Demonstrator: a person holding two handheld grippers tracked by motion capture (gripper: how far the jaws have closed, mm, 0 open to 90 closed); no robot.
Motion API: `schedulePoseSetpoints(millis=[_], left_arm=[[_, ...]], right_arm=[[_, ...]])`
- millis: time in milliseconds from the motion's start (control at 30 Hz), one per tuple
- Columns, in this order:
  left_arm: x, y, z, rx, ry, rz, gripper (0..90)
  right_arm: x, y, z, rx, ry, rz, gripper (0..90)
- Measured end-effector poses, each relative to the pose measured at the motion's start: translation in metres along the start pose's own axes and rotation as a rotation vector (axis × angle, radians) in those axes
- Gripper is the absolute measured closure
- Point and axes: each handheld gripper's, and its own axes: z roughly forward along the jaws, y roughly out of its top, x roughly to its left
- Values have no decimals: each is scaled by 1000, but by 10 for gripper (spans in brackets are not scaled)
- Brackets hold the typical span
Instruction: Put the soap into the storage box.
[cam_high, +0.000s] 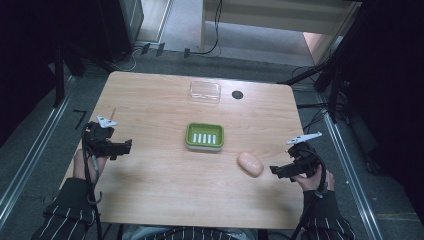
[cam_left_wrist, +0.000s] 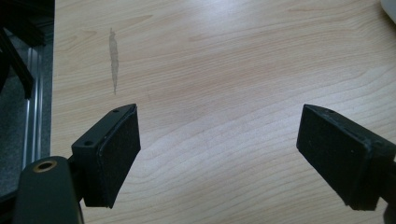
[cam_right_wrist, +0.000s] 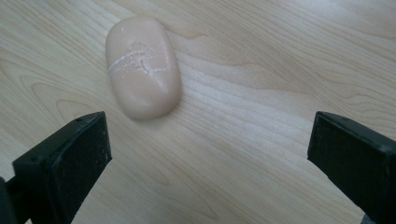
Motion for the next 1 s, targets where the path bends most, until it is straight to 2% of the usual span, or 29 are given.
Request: schedulePoseSetpoints(millis=[233,467,667,1000], left_arm=[[-1,0,0,0,-4,6,143],[2,-2,-2,0,-1,-3,143],[-2,-1,1,7,-7,15,143],[-2,-1,0,6,-7,12,143]], right_arm=[[1,0,0,9,-4,-9,0],[6,5,0,20,-7,-48,3],[8,8,2,36,-6,-67,6],[13,14,4,51,-2,-98,7]])
